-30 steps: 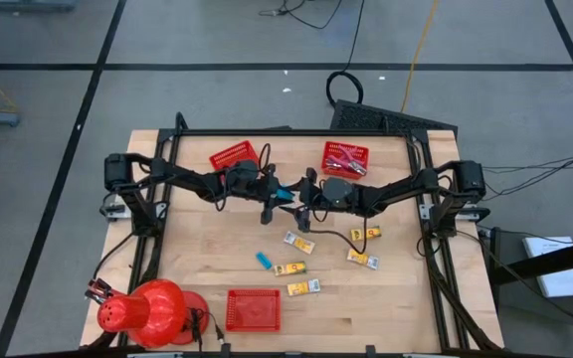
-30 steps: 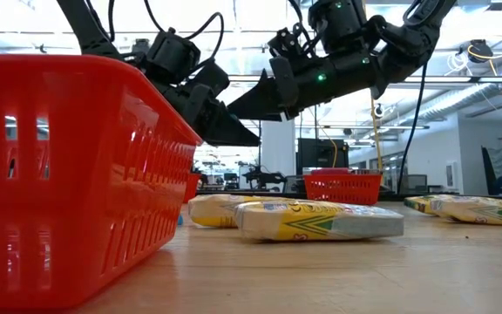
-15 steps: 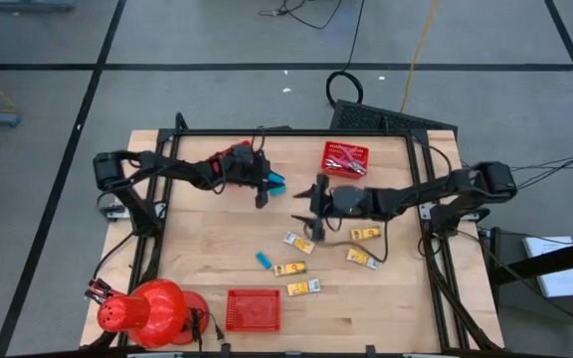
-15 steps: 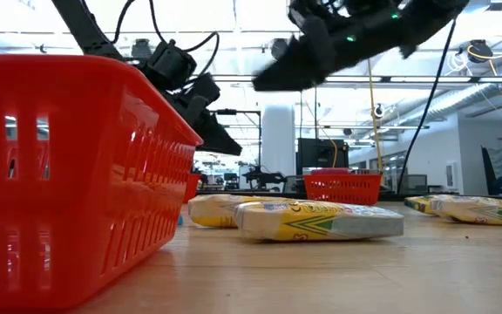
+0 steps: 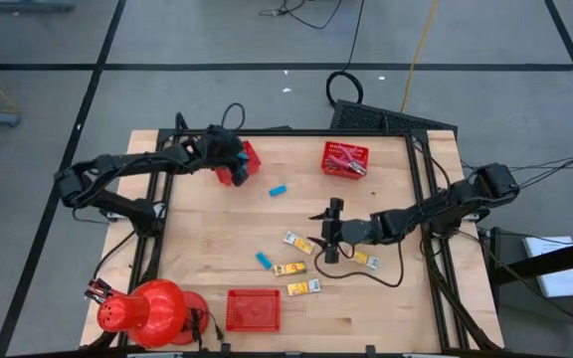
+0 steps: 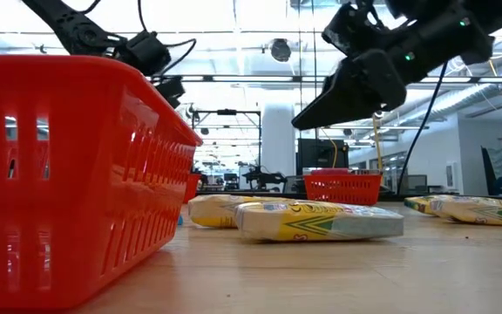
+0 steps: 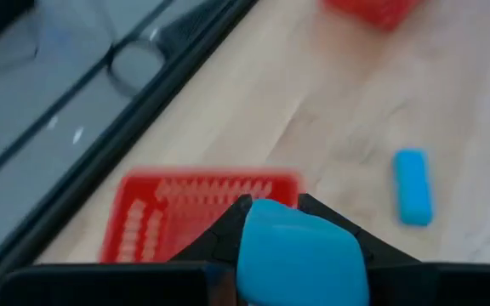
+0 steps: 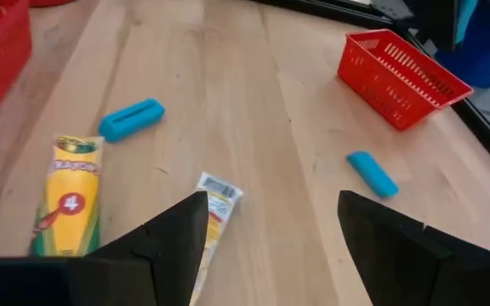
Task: Pick & Place School Supplies
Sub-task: Put the blue eraser into the top left red bin
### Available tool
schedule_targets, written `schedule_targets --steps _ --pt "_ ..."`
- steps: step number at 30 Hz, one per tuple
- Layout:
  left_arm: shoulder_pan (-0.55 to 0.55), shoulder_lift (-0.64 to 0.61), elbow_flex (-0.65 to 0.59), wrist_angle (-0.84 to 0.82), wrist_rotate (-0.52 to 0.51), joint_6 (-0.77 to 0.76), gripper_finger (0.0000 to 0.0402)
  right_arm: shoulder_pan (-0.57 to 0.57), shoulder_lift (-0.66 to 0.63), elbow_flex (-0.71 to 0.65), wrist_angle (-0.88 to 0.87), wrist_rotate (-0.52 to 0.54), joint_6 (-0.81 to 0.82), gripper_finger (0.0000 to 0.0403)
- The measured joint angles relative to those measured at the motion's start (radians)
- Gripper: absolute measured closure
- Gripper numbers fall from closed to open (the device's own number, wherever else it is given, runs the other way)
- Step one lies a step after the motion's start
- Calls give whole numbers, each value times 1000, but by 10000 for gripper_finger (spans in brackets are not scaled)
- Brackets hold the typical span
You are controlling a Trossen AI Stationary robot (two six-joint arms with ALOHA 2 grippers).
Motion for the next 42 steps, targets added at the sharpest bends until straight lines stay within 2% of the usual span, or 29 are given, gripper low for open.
schedule_targets --steps 4,9,17,24,34,36,42 --pt "33 1 0 -78 -23 -38 323 16 0 -14 38 0 5 149" --pt "52 29 0 -87 -86 -51 323 19 0 -14 61 -2 5 149" --pt "76 63 0 -135 -86 -93 320 25 0 -14 82 -3 4 149" --pt "49 63 0 -142 -69 -112 263 24 0 -14 82 -4 4 149" --pt "37 63 0 -136 -58 -105 217 24 0 -14 82 -4 4 149" --pt "27 62 0 -110 -35 -89 210 24 0 -14 82 -4 4 149" --pt "-46 58 0 74 131 -57 198 -15 0 -14 81 -15 4 149"
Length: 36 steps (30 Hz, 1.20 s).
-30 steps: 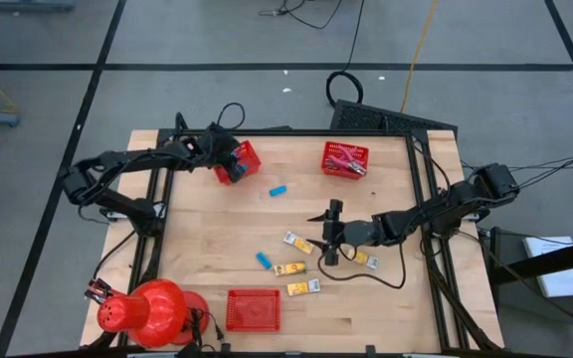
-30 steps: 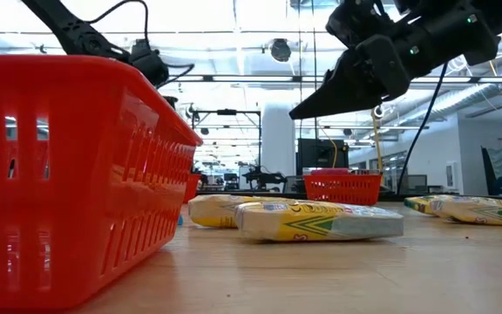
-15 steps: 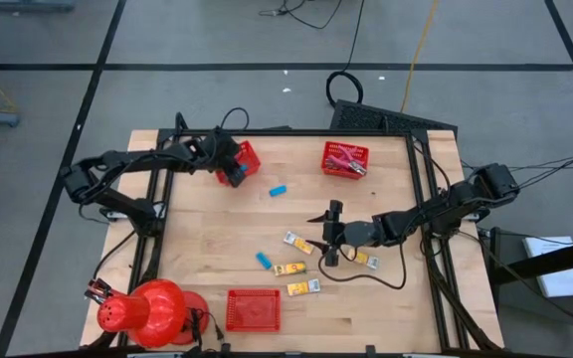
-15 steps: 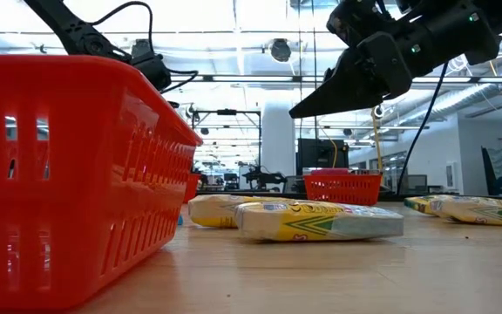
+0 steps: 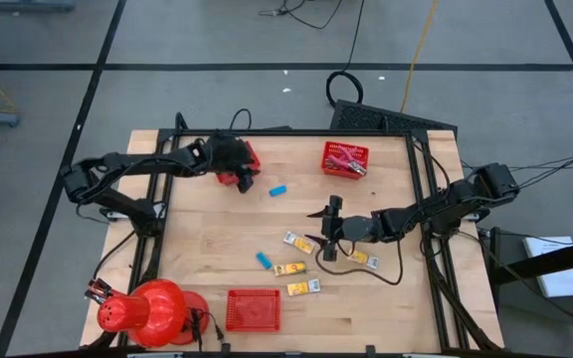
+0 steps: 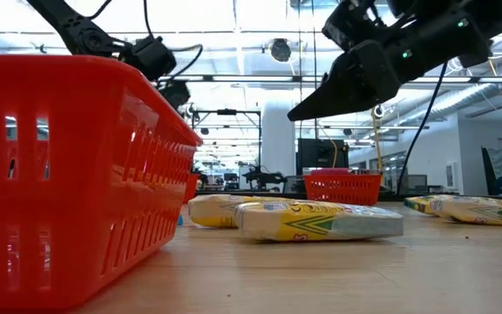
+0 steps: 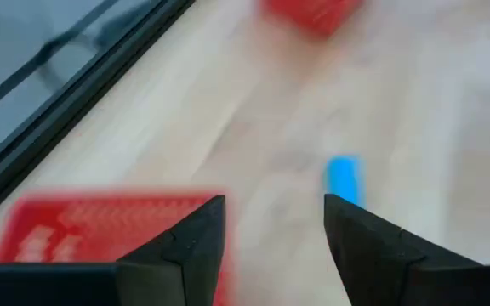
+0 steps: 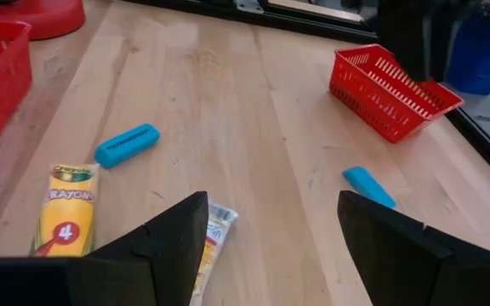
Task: Pick & Place School Supplies
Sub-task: Put the blue eraser into the top left red bin
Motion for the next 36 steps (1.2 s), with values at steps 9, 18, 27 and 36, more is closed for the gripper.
schedule_targets --steps 9,18,27,36 --pt "-217 78 0 122 -95 -37 197 -10 0 0 0 -16 -12 149" --pt "-237 214 8 115 -171 -115 197 0 0 0 25 -16 -24 149" --pt "-246 343 208 -71 -199 -60 197 0 0 0 30 -16 -36 149" --pt "-246 478 371 -248 -275 -18 197 13 0 0 29 -16 -40 149"
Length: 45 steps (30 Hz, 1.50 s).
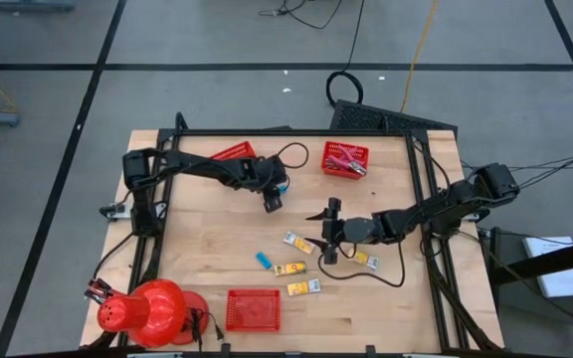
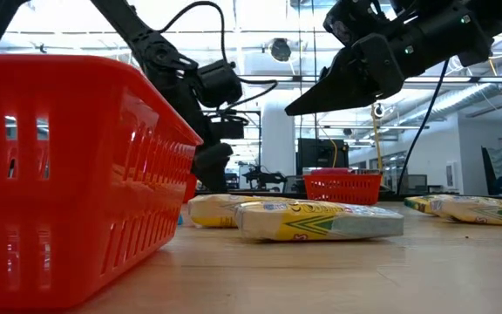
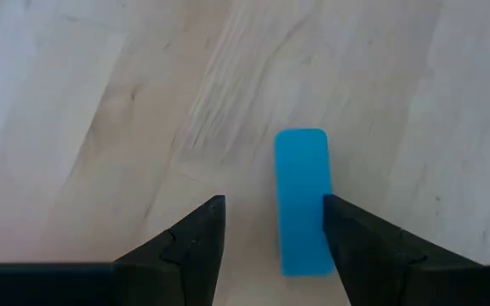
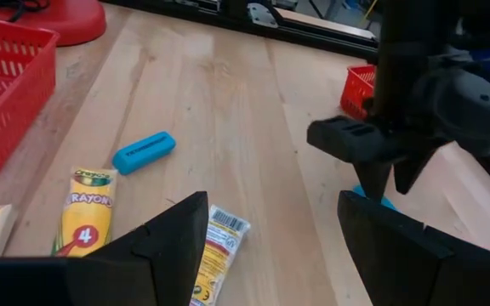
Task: Pick & Place School Supplies
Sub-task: Put the blue eraser into the top left red bin
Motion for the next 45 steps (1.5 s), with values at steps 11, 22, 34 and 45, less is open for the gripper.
schedule_targets --steps 11,22,34,45 --pt "-5 38 22 -10 8 4 197 11 0 0 0 2 2 149" --pt "-5 29 20 -24 29 11 207 11 0 0 3 3 3 149" --pt "-17 27 22 -26 32 11 358 11 0 0 7 3 4 149" --pt "-17 27 22 -23 26 13 358 11 0 0 5 3 10 149"
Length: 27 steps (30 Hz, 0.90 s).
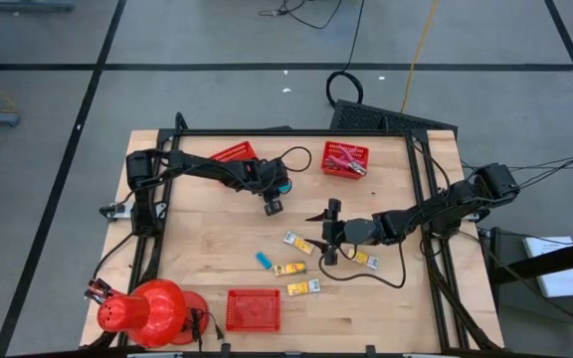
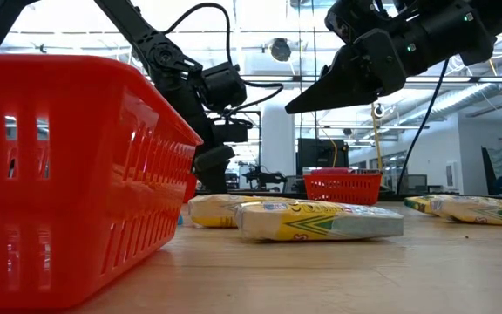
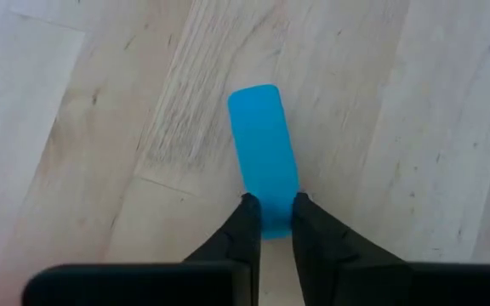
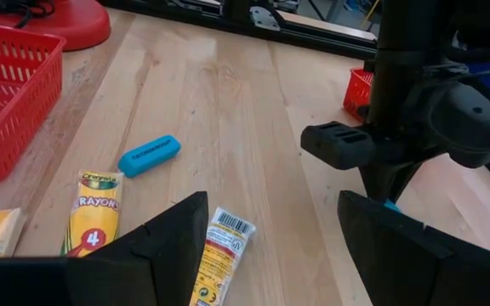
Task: Pick & Place School Supplies
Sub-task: Put the blue eraser into the top left red bin
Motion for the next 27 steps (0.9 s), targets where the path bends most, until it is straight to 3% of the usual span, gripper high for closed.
schedule_targets --steps 7,12,19,24,27 --pt "0 -50 -3 -2 -6 -17 361 0 0 0 -2 0 0 149" --pt "0 -108 -3 -13 -27 -22 401 0 0 0 -5 0 4 149" --pt "12 -193 -4 -105 -116 -32 400 1 0 0 -14 -2 9 149" --pt "10 -180 -4 -49 62 16 400 2 0 0 -15 -3 10 149" --pt "-23 -120 -4 -30 54 171 378 2 0 0 -21 -3 5 149"
